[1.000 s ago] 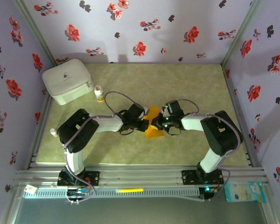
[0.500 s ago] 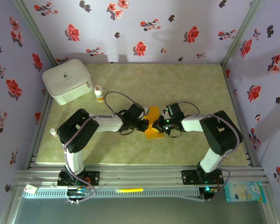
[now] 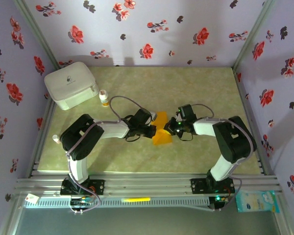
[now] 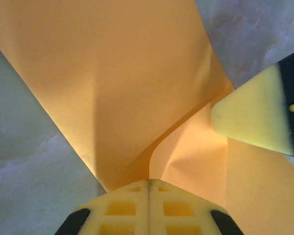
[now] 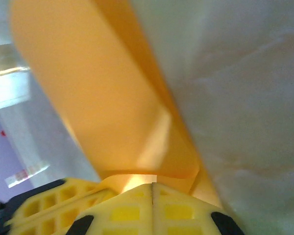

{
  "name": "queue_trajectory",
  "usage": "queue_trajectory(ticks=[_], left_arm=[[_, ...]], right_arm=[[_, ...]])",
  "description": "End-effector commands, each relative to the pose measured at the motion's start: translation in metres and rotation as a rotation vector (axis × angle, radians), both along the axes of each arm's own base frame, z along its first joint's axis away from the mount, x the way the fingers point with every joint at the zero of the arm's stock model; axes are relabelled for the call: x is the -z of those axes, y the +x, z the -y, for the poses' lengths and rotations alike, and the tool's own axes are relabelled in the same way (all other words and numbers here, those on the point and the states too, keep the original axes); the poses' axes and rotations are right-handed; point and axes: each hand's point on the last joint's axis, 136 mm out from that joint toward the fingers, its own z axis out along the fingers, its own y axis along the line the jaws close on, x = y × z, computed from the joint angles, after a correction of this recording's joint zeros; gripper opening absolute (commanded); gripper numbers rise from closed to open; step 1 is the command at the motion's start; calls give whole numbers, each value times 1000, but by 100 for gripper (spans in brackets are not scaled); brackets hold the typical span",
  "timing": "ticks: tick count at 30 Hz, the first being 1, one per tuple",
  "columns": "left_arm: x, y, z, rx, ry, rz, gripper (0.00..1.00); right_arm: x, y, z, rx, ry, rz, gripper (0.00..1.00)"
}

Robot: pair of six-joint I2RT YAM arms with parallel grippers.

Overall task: Fold a paper plane with a square sheet of paper (pick it up from the middle)
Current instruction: Fold the triangle a second time at the center of the table.

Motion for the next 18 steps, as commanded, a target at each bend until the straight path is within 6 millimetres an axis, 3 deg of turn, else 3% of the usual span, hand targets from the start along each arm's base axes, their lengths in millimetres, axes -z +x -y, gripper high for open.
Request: queue_trajectory(ticks=[1,3,8,10,12,18], left_arm=[[19,-13,-17,-3,68,-66,0],[19,-13,-18,-3,71,-69,0],[20,-14,-19,-2,73,-70,0],[20,-14,-18,-1,73,-70,0],[20,-13,-18,-1,71,-67,0],[19,-13,-18,-2,69,-67,0]], right_arm=[[26,-8,20,62,-94,-69,0],[20,-7,21,71,-97,-74,0],[-28,21,11,67,11,54,0],[-35,27,12,75,26,73,0],[-33,29,14,68,14,65,0],[2,15,17,83,-1,-20,0]])
